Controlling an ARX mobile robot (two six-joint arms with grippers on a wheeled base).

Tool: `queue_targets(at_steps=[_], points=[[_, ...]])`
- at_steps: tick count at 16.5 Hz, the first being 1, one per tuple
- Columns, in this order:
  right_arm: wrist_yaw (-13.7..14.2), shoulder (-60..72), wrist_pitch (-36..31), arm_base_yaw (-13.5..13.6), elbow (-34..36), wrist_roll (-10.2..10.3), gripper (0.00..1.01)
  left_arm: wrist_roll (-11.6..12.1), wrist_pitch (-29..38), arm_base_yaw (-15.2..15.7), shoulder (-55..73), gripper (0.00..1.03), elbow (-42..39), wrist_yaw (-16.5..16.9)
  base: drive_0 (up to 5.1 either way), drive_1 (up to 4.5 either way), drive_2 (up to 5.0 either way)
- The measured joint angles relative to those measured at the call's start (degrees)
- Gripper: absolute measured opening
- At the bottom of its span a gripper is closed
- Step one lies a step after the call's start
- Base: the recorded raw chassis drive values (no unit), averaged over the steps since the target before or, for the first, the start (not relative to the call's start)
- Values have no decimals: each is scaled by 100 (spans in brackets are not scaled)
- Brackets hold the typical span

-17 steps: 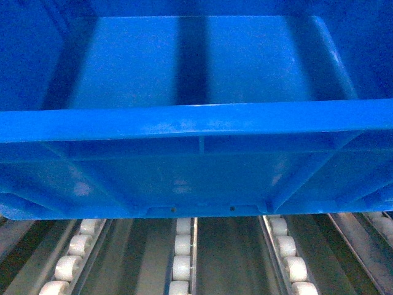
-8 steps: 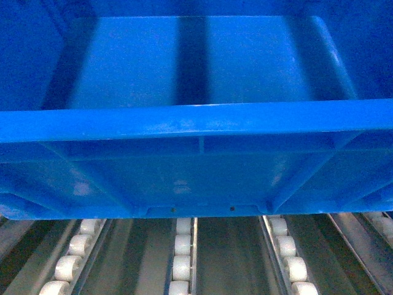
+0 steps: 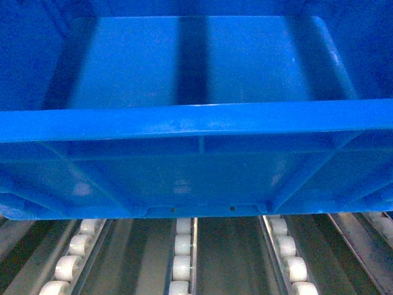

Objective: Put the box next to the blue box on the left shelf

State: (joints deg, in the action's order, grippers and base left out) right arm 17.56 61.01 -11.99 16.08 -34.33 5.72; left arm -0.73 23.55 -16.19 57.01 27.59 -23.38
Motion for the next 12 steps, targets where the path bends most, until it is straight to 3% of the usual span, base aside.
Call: queue_targets(at_steps=[3,4,5,6,7,9,12], points=[[11,0,0,0,2,11,8,0,0,0,0,15,0,0,0,0,0],[111,0,50,44,0,70,8,-74,-544,-208,2,15,170,-595,0,0,0],[39,7,262,44,0,175,8,-26,-756,-223,0,15,212,-898,0,0,0],[-153,50,656,94,-46,415,8,20,-920,-177,0,15,212,-979,0,0,0],[-361,192,999,162,-107,645,8,98,-1134,-11,2,15,212,-868,0,0,0],[-485,557,1276,297,-90,988,8,260,-1123,380,339,15,162,-485,0,0,0],[-516,831,1405,306,48,1156,8,170,-979,476,876,15,20,-232,0,0,0]])
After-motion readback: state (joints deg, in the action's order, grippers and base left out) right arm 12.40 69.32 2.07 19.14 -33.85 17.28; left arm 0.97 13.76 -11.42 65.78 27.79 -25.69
